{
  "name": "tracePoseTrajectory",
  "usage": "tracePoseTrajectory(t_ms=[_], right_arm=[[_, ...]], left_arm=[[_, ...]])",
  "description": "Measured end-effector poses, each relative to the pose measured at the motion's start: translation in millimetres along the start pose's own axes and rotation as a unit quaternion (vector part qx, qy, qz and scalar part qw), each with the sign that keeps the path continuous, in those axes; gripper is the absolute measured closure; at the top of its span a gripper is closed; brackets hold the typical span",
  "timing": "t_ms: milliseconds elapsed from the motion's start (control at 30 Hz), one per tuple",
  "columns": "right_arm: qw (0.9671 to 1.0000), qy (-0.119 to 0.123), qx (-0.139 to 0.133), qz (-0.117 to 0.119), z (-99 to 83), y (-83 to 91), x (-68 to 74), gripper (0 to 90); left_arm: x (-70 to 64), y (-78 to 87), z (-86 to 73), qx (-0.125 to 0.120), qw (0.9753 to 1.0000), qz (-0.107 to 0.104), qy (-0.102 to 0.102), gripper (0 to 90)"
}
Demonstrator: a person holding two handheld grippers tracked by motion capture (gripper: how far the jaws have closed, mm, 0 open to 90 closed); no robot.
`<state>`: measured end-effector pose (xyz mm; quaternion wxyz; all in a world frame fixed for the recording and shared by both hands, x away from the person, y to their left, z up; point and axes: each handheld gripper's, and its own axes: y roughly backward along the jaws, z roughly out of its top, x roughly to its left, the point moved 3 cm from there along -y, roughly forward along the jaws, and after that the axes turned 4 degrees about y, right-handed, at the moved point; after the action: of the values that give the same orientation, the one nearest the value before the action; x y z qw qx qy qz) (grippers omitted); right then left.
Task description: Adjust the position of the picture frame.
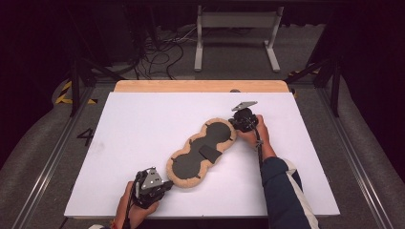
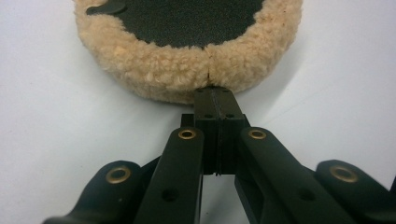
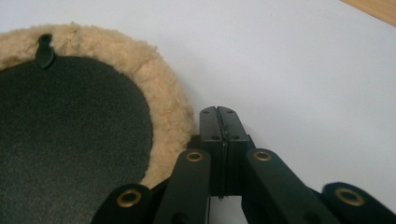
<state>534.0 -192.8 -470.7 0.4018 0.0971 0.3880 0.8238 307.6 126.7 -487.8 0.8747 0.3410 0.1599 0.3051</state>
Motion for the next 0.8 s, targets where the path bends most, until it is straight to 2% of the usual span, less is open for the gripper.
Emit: tracePoseTrajectory(t_ms=[100, 167, 233, 267, 400, 500, 600, 667, 767, 800], right_arm=[[0.9999, 0.007, 0.004, 0.008, -1.1, 1.9, -0.9, 90.0], [0.9996, 0.004, -0.004, 0.027, -3.9, 3.0, -4.2, 90.0], [0.9995, 0.005, -0.004, 0.03, -4.4, 3.4, -4.3, 90.0], [0.9993, 0.011, -0.004, 0.036, -5.2, 4.3, -4.6, 90.0], [0.9985, 0.035, 0.006, 0.042, -7.1, 8.7, -3.7, 90.0], [0.9979, 0.047, 0.005, 0.045, -11.2, 12.5, -3.5, 90.0], [0.9977, 0.048, 0.008, 0.048, -13.9, 15.6, -5.2, 90.0], [0.997, 0.059, 0.017, 0.047, -14.0, 17.3, -5.5, 90.0], [0.9972, 0.058, 0.015, 0.046, -14.0, 16.9, -7.0, 90.0], [0.9986, 0.034, 0.004, 0.04, -14.4, 14.5, -9.8, 90.0]], left_arm=[[0.9, 0.9, -0.2, 0.002, 1.0, 0.009, -0.001, 89.9], [5.3, 2.3, -1.1, 0.001, 0.9997, 0.025, 0.001, 89.9], [8.0, 3.5, -1.7, 0.002, 0.9994, 0.034, 0.006, 89.7], [10.6, 4.2, -2.3, 0.0, 0.9995, 0.031, 0.011, 86.7], [14.2, 4.5, -3.1, -0.003, 0.9996, 0.017, 0.022, 86.8], [16.5, 4.1, -2.0, 0.0, 0.9998, 0.012, 0.015, 87.0], [16.4, 2.4, -0.2, -0.001, 0.9998, 0.022, 0.003, 87.0], [17.7, 1.5, 0.7, -0.001, 0.9997, 0.024, 0.005, 87.0], [19.3, 0.4, 2.1, -0.002, 0.9997, 0.025, 0.004, 86.3], [20.3, -0.6, 3.2, -0.002, 0.9996, 0.026, 0.007, 86.3]])
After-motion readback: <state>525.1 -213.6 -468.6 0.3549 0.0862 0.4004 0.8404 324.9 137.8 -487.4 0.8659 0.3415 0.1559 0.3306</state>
